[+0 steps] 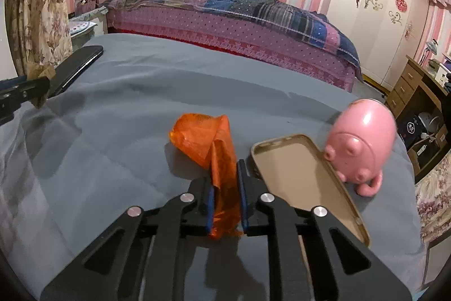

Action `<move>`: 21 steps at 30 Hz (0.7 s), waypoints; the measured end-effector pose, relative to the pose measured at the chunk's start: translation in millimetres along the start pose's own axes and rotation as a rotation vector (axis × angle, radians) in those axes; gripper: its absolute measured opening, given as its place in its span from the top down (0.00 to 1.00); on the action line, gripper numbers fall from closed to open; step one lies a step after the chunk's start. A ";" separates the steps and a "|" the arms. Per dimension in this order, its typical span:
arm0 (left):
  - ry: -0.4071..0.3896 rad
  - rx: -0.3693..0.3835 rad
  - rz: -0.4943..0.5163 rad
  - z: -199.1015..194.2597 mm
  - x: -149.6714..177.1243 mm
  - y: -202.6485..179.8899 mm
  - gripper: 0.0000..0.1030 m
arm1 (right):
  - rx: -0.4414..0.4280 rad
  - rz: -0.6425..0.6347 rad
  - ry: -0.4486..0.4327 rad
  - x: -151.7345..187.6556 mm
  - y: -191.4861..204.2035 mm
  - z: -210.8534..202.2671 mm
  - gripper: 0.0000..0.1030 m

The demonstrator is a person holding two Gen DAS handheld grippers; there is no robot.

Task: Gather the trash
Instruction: 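Carry the brown paper and orange bag in both tools to the basket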

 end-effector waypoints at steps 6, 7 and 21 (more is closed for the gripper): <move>-0.006 0.025 0.042 -7.2 -2.3 -25.5 0.55 | 0.012 0.051 -0.027 10.1 -26.4 -26.4 0.88; -0.006 0.030 0.052 -8.6 -3.0 -31.4 0.55 | 0.016 0.058 -0.030 12.0 -31.0 -30.3 0.88; -0.007 0.241 0.162 -48.0 5.1 -163.0 0.55 | 0.104 0.195 -0.102 57.7 -131.4 -118.0 0.88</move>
Point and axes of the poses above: each gripper's, at about its wrist camera, not at the fingertips, and z roughly the way its jaws point, y to its left, x to its underside, the point moved 9 cm from there along z, roughly the way its jaws point
